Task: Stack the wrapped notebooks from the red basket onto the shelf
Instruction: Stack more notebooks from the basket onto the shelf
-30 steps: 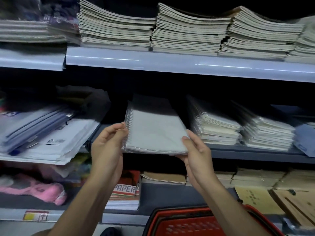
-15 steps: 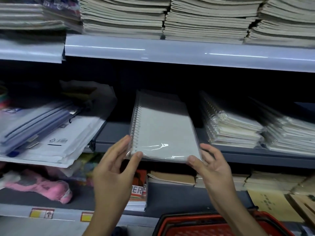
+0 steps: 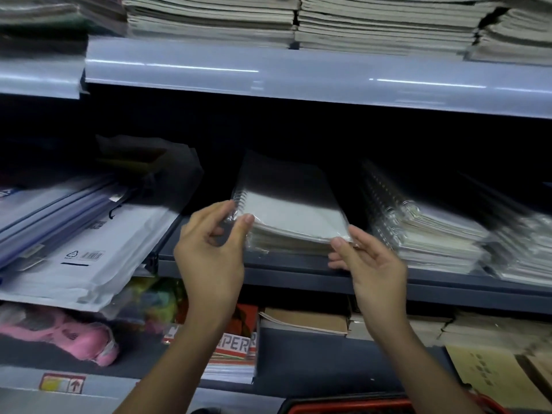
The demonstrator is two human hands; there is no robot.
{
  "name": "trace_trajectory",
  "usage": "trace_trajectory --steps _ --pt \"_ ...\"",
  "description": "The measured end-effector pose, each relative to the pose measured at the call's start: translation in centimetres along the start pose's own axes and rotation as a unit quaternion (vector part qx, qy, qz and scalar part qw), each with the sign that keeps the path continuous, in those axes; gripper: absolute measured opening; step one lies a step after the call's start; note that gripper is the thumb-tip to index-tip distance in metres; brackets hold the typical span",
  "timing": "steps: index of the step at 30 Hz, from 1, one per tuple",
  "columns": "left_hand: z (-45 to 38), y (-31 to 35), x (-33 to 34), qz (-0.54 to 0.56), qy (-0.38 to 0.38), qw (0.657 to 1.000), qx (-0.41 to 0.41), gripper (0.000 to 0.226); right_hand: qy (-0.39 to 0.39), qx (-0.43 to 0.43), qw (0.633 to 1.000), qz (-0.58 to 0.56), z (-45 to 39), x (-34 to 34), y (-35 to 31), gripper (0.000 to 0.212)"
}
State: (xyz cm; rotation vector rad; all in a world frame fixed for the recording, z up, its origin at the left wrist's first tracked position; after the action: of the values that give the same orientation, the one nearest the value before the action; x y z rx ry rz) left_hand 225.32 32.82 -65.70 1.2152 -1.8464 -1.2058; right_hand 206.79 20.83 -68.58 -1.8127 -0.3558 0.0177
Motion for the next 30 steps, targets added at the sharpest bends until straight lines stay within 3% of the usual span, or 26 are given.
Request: trace_trajectory --steps 9,19,24,27,30 --pt "-2.1 -0.6 2.0 -0.034 -0.021 0.999 0.004 0.027 0.046 0.020 0.999 0.017 -2.6 1.1 1.4 0.047" --pt "-0.2 1.1 0.8 -0.038 -0.038 0.998 0.021 0.036 -0.003 0.034 0.997 0.063 -0.8 -1.4 0.0 0.060" --pt "3.3 2.7 0.8 -0.010 -0.067 0.997 0.040 0.035 -0.034 0.050 0.994 0.096 2.1 -4.9 -1.3 0.055" --pt "6.4 2.6 0.9 0.015 -0.093 0.996 0.002 0.031 -0.055 0.068 0.988 0.126 4.8 -8.5 -1.6 0.044" --pt "10.7 -0.2 1.6 0.033 -0.154 0.983 -0.089 0.027 -0.069 0.108 0.981 0.148 8.2 -12.4 -0.4 0.030"
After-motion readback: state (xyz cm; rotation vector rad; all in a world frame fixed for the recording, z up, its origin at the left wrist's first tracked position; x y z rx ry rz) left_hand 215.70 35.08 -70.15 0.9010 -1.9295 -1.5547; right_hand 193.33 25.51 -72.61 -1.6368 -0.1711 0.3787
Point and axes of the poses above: each hand's wrist, its own z-axis away from the middle knuckle, its own x-axis out of the palm, y = z × x, the point moved 3 cm from there along -z, towards the middle knuckle, and after that the axes turned 3 degrees about -x, right-handed, at the moved point
